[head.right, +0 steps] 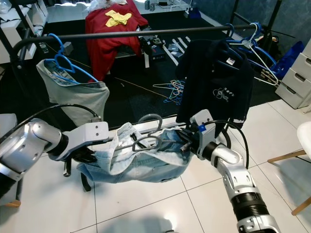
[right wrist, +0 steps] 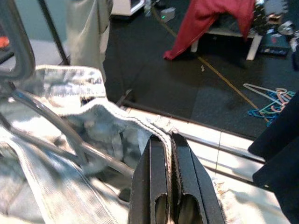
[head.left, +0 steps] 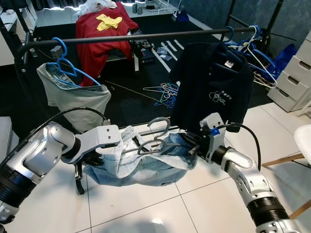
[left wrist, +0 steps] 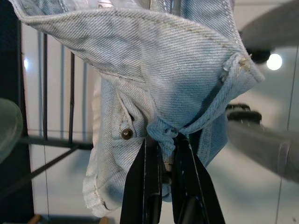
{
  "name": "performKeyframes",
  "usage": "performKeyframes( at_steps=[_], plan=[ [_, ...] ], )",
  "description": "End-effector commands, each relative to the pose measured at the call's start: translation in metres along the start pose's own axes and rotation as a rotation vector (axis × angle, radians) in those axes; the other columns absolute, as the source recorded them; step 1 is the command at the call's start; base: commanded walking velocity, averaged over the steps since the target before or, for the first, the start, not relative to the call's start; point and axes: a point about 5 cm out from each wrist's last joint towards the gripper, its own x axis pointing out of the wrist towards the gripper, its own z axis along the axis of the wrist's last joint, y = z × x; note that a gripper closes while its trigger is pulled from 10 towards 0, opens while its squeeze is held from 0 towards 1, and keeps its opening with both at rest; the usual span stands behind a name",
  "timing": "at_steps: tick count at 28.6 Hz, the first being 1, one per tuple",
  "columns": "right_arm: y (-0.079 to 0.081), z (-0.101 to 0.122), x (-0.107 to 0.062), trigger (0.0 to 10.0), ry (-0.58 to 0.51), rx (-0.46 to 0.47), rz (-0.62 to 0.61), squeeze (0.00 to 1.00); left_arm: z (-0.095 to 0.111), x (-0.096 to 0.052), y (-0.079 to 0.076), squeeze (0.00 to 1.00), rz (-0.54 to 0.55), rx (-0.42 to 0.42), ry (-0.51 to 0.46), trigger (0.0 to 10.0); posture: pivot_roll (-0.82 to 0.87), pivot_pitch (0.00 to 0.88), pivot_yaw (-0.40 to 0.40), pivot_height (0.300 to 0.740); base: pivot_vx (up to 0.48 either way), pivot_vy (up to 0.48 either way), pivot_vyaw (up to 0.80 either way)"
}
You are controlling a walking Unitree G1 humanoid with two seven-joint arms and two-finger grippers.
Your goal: Hang hanger
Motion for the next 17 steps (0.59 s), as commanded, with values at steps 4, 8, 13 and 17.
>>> performKeyframes(
  at_steps=[4,8,13,17],
  plan=[
    [0.001,0.023,0.012,0.0,-0.14,0.039,-0.048,0.0,0.029,0.009,-0.013,0.0,0.0,0.011,-0.159,0.0,-0.19,0.136,-0.001,0.74,0.0,0.0,0.0],
    [0.013,0.035,0.025,0.0,-0.206,0.062,-0.025,0.0,0.04,0.019,-0.027,0.0,-0.053,0.017,-0.191,0.0,-0.19,0.133,0.001,0.74,0.0,0.0,0.0],
    [0.025,0.035,0.031,0.0,-0.203,0.053,0.031,0.0,0.042,0.023,-0.032,0.0,-0.063,0.002,-0.21,0.0,-0.19,0.131,-0.004,0.74,0.0,0.0,0.0],
    [0.031,0.031,0.032,0.0,-0.189,0.053,0.063,0.0,0.042,0.022,-0.027,0.0,-0.013,-0.029,-0.236,0.0,-0.18,0.13,-0.005,0.74,0.0,0.0,0.0]
  ],
)
